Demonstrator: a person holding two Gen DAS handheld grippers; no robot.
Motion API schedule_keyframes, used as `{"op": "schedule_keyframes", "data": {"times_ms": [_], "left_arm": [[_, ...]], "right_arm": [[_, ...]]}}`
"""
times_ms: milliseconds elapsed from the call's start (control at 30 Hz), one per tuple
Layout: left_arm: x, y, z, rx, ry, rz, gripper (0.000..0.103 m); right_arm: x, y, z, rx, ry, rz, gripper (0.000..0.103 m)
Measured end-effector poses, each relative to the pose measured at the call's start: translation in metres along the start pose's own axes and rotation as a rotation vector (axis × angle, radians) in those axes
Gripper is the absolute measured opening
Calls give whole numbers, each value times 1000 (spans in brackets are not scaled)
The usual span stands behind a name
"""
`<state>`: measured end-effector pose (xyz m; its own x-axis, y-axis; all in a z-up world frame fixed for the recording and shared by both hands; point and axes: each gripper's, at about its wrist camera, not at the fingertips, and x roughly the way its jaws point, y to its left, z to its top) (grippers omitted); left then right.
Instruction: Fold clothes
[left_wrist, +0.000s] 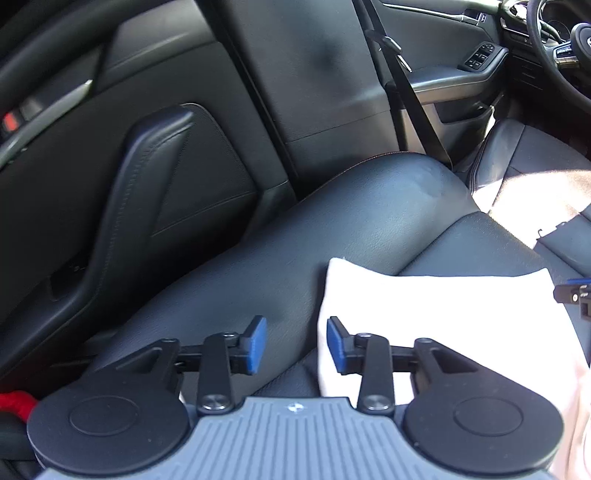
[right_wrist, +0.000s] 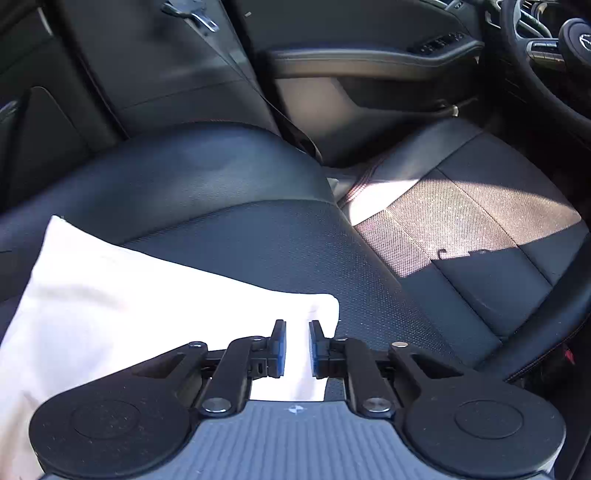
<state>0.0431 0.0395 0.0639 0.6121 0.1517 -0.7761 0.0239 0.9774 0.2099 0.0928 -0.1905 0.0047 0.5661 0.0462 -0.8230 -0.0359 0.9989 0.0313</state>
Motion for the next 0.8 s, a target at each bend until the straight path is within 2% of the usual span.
{"op": "schedule_keyframes", "data": {"times_ms": [33, 133, 167, 200, 333, 400, 467, 600, 700, 800], "left_arm": [[-6, 3, -3, -3, -1, 10, 42], [-22, 14, -11, -18, -11, 60, 55], [-27, 19, -14, -26, -14, 82, 56], [-32, 23, -16, -33, -17, 104, 57], [-46, 53, -23, -80, -35, 235, 71], [-49, 71, -25, -120, -29, 299, 72], [-46, 86, -26, -162, -1, 328, 75], [-28, 102, -26, -217, 84, 328, 74], [-17, 103, -26, -214, 117, 311, 65], [-22, 98, -29, -198, 95, 278, 41]], "right_arm": [[-8, 4, -2, -8, -11, 22, 18], [-31, 18, -10, -46, -43, 86, 34], [-38, 24, -13, -66, -53, 105, 35], [-45, 31, -16, -87, -60, 129, 36], [-70, 65, -31, -171, -88, 279, 37], [-80, 84, -37, -218, -95, 356, 37], [-86, 105, -43, -276, -91, 423, 37], [-92, 142, -55, -386, -77, 533, 37], [-92, 155, -63, -432, -80, 564, 37], [-94, 157, -67, -448, -80, 581, 37]]}}
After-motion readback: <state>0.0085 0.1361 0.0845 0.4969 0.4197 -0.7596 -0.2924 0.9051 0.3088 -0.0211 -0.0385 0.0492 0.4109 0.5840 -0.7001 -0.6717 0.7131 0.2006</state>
